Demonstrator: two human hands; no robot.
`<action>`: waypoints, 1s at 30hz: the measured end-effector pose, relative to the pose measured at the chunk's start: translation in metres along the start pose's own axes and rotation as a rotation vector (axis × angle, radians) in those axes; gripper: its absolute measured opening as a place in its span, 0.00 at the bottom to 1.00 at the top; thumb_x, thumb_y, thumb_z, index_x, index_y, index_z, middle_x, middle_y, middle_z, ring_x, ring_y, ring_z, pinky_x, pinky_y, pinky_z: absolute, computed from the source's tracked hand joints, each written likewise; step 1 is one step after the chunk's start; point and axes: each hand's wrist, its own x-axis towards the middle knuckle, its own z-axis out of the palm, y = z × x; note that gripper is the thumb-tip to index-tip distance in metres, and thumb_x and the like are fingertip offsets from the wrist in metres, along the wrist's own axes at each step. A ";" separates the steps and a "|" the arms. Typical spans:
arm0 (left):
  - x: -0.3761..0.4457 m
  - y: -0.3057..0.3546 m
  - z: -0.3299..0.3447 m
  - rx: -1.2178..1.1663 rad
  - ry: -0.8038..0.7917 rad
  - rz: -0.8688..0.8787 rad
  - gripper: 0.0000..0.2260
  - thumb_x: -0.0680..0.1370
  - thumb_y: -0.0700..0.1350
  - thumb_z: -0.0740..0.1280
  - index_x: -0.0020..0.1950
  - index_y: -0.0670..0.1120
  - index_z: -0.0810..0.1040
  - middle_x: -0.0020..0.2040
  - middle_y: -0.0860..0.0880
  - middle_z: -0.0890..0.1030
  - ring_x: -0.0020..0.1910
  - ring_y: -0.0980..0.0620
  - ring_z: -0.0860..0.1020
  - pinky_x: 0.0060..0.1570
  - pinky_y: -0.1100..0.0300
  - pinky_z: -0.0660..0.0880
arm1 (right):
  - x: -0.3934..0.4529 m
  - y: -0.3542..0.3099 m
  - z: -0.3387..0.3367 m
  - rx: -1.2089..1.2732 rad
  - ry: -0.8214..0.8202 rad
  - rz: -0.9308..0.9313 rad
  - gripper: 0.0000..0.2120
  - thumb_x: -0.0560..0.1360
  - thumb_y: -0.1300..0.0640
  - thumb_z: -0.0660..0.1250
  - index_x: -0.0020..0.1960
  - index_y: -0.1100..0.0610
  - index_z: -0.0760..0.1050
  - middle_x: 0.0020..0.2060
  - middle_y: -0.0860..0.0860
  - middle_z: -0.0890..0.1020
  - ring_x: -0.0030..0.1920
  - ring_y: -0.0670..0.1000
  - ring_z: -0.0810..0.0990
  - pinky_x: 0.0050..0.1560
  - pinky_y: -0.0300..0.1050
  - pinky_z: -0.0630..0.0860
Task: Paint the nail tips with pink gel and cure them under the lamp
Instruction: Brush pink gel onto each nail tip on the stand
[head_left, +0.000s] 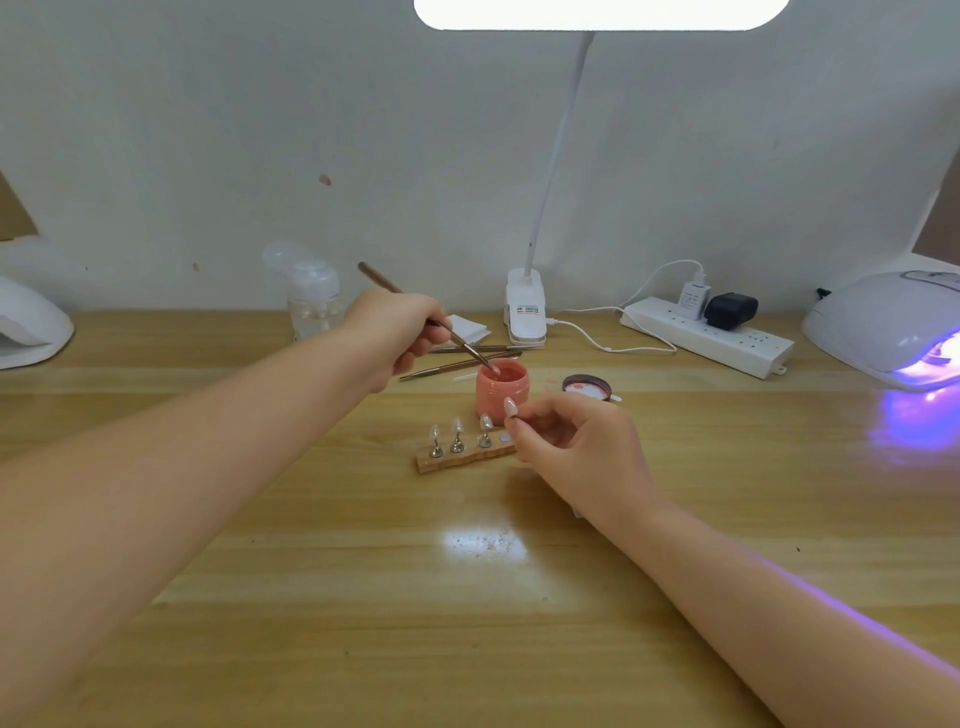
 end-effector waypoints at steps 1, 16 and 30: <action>0.001 -0.004 -0.003 -0.016 -0.001 -0.028 0.06 0.75 0.41 0.66 0.39 0.44 0.80 0.23 0.53 0.77 0.24 0.57 0.69 0.25 0.66 0.63 | 0.000 0.000 0.000 -0.006 -0.003 0.000 0.05 0.73 0.57 0.72 0.39 0.52 0.82 0.27 0.38 0.79 0.32 0.45 0.81 0.33 0.32 0.73; -0.001 -0.019 -0.013 -0.196 -0.032 -0.162 0.10 0.80 0.44 0.64 0.39 0.47 0.77 0.23 0.56 0.76 0.24 0.60 0.70 0.23 0.68 0.64 | 0.000 -0.002 -0.002 0.034 -0.014 0.034 0.02 0.73 0.59 0.73 0.42 0.55 0.84 0.32 0.46 0.83 0.37 0.51 0.82 0.45 0.52 0.80; -0.007 -0.037 -0.016 -0.396 -0.026 -0.270 0.09 0.81 0.43 0.62 0.41 0.46 0.76 0.22 0.54 0.76 0.27 0.59 0.70 0.22 0.69 0.64 | 0.000 -0.001 -0.002 0.049 0.010 0.057 0.04 0.73 0.61 0.72 0.41 0.53 0.84 0.32 0.47 0.84 0.37 0.50 0.84 0.44 0.55 0.81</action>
